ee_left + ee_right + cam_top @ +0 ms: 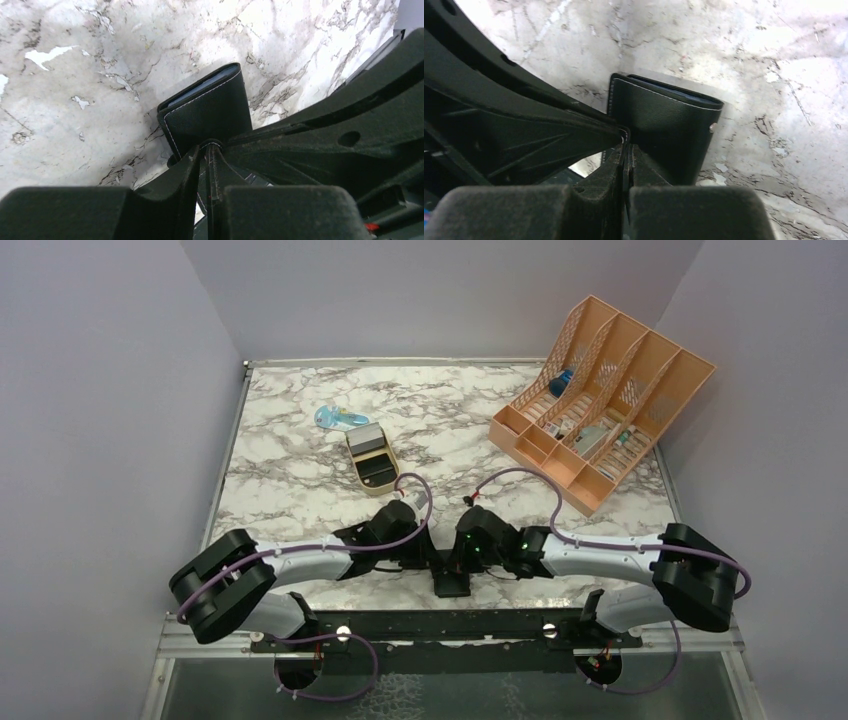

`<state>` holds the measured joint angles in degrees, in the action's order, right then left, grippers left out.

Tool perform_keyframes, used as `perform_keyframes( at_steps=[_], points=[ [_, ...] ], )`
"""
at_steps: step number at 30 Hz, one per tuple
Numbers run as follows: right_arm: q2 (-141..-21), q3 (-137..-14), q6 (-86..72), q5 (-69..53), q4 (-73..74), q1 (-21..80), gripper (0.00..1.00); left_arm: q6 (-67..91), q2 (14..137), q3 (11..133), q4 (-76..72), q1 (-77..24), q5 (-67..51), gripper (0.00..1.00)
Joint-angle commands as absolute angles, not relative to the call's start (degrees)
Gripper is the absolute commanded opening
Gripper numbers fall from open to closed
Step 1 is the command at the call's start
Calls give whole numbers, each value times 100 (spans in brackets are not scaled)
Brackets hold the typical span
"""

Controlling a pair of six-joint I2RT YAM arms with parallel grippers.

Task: Put the credit cards into the card holder
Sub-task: Close the card holder at the center of the board.

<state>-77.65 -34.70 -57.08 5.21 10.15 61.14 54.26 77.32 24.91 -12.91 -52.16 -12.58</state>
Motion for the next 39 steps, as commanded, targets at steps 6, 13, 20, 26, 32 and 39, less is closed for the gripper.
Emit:
perform_keyframes(
  at_steps=[6, 13, 20, 26, 32, 39],
  points=[
    [-7523, -3691, -5625, 356, 992, 6128, 1, 5279, 7258, 2845, -492, -5254, -933, 15],
    [-7534, -3557, -5778, 293, 1082, 6131, 1, 5357, 7282, 2719, -745, -5255, -1124, 15],
    [-7516, -3475, -5818, 393, 1201, 6129, 1, 5344, 7394, 2702, -766, -5254, -1236, 15],
    [-7553, -3401, -5836, 436, 1216, 6128, 1, 5335, 7488, 2707, -815, -5250, -1293, 15],
    [-7559, -3371, -5838, 383, 1174, 6131, 1, 5344, 7600, 2714, -859, -5261, -1362, 15],
    [-7571, -3302, -5853, 343, 1113, 6130, 1, 5379, 7607, 2660, -936, -5303, -1396, 15]
  ],
)
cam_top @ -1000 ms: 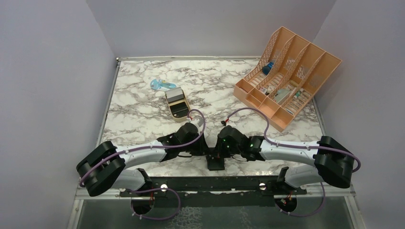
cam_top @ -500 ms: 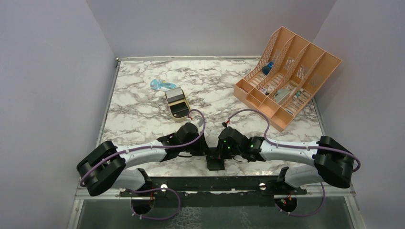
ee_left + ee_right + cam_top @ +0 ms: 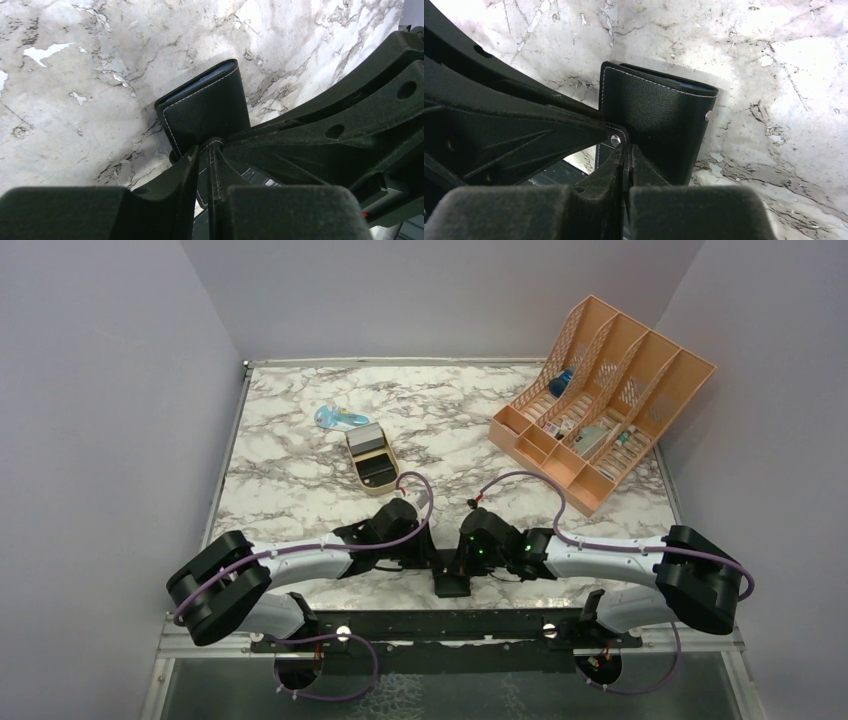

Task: Put the credit cards into the card holder
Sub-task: Close the card holder at the center of the board.

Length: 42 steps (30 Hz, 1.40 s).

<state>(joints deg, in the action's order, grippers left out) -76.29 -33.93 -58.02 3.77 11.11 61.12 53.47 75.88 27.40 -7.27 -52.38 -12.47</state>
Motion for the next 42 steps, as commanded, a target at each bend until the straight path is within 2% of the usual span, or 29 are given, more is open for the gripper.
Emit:
perform_keyframes(
  at_steps=[1, 26, 34, 42],
  points=[
    [-7561, -3294, -5855, 347, 1108, 6134, 1, 5393, 7598, 2651, -975, -5307, -1412, 15],
    [-7736, -3269, -5860, 289, 940, 6128, 1, 5396, 7523, 2655, -1093, -5458, -1340, 15],
    [-7730, -3269, -5871, 292, 946, 6127, 1, 5367, 7688, 2619, -1125, -5484, -1318, 7],
    [-7717, -3239, -5899, 304, 967, 6131, 1, 5280, 7897, 2670, -854, -5493, -1185, 6]
  ],
)
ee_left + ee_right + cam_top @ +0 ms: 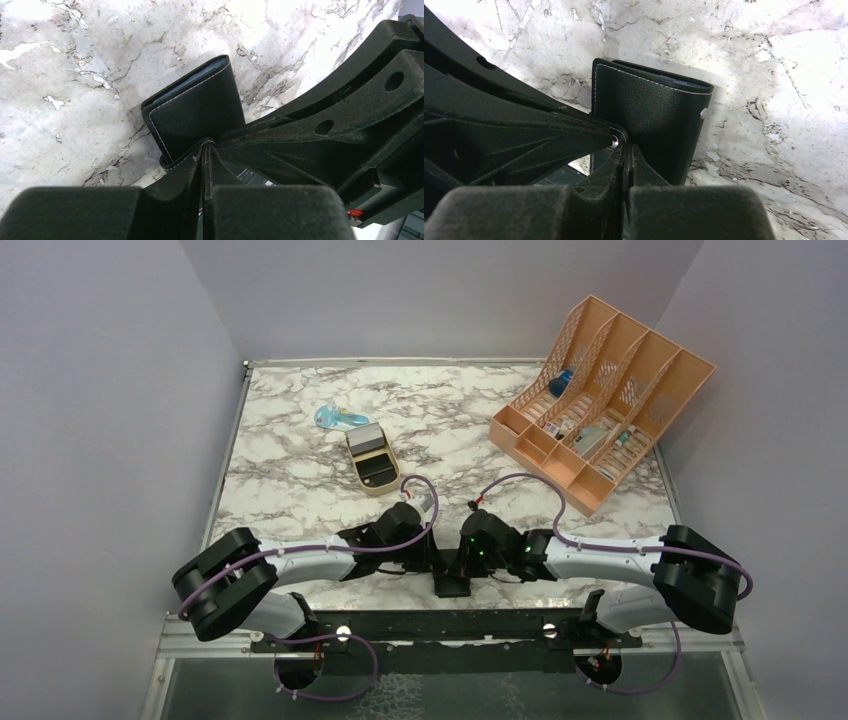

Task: Put the credit cards into the card holder
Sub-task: Close the card holder at the center of the board.

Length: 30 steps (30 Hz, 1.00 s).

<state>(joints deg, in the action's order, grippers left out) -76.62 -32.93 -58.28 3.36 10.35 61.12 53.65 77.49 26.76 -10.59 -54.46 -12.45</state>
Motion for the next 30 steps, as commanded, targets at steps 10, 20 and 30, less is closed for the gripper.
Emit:
perform_keyframes(
  at_steps=[10, 20, 30],
  points=[
    [-7796, -3232, -5880, 247, 915, 6127, 1, 5247, 7783, 2566, -736, -5553, -1092, 7],
    [-7796, -3163, -5911, 211, 904, 6127, 1, 5247, 7523, 2631, -754, -5633, -1061, 9],
    [-7837, -3195, -5890, 250, 914, 6134, 1, 5036, 7713, 2596, -702, -5784, -950, 9]
  ],
)
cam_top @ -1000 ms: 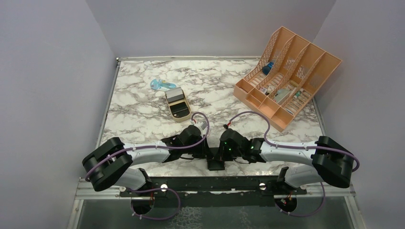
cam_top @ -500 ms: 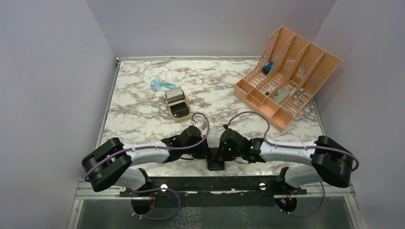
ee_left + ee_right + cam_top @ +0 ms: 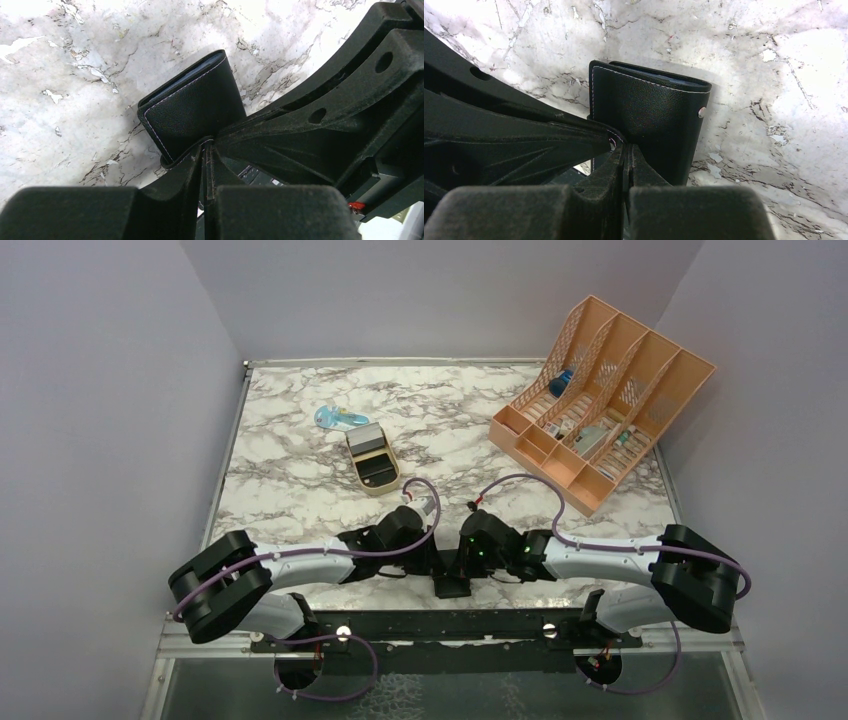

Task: Put the credit cards into the card holder
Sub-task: Close the card holder at the center of the board.

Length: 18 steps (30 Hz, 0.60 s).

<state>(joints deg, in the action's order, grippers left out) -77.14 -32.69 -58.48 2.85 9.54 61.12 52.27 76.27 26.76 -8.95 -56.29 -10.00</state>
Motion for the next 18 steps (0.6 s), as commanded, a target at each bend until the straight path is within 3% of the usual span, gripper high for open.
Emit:
perform_keyframes(
  at_steps=[1, 18],
  points=[
    [-7839, -3184, -5896, 254, 914, 6128, 1, 5008, 7733, 2605, -665, -5798, -923, 9],
    [-8007, -3159, -5871, 247, 889, 6134, 1, 4746, 8036, 2493, -411, -5974, -724, 8]
  ],
)
